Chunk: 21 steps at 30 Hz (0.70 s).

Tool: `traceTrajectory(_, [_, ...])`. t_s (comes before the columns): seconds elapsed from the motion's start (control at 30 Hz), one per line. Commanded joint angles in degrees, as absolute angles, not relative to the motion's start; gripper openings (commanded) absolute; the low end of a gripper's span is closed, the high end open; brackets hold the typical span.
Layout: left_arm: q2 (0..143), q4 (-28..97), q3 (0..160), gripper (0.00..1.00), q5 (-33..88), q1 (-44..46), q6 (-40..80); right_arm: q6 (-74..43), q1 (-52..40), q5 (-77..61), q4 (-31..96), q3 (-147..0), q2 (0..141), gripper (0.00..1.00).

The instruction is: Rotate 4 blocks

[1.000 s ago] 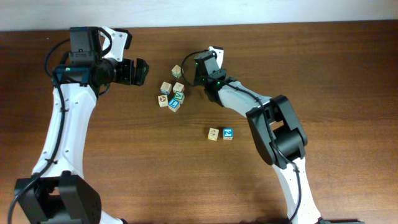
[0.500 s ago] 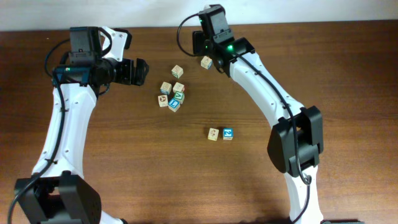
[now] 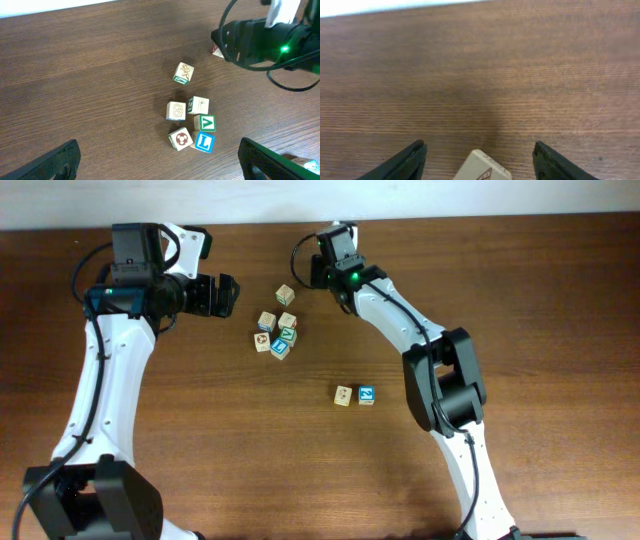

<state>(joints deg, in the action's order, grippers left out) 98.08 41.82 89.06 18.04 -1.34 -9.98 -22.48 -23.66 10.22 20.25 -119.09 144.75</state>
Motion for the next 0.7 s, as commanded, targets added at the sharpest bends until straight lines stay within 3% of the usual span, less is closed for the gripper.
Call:
traceTrajectory(0.0, [98.48,41.71,90.15,0.99,18.44,-1.26,-9.91,-22.79,-23.18,10.94,20.80,-119.31,146.96,0.64])
traceTrajectory(0.1, [98.48,41.71,90.15,0.99,18.46,-1.28,-9.91,-22.79,-23.18,10.96,22.72,-119.26,147.94,0.60])
traceTrajectory(0.23, [98.48,41.69,90.15,0.99,18.44,-1.26,-9.91,-22.81,-23.18,10.94,22.76,-119.28,147.92,0.32])
traceTrajectory(0.3, [98.48,41.69,90.15,0.99,18.44,-1.28,-9.91,-22.81,-23.22,10.94,22.72,-119.28,147.92,0.27])
traceTrajectory(0.53, [98.48,41.69,90.15,0.99,18.44,-1.26,-9.91,-22.76,-23.27,6.92,31.79,-119.66,139.63,0.27])
traceTrajectory(0.67, [98.48,41.69,90.15,0.99,18.44,-1.26,-9.91,-21.28,-24.43,-8.27,49.67,-119.96,126.30,0.27])
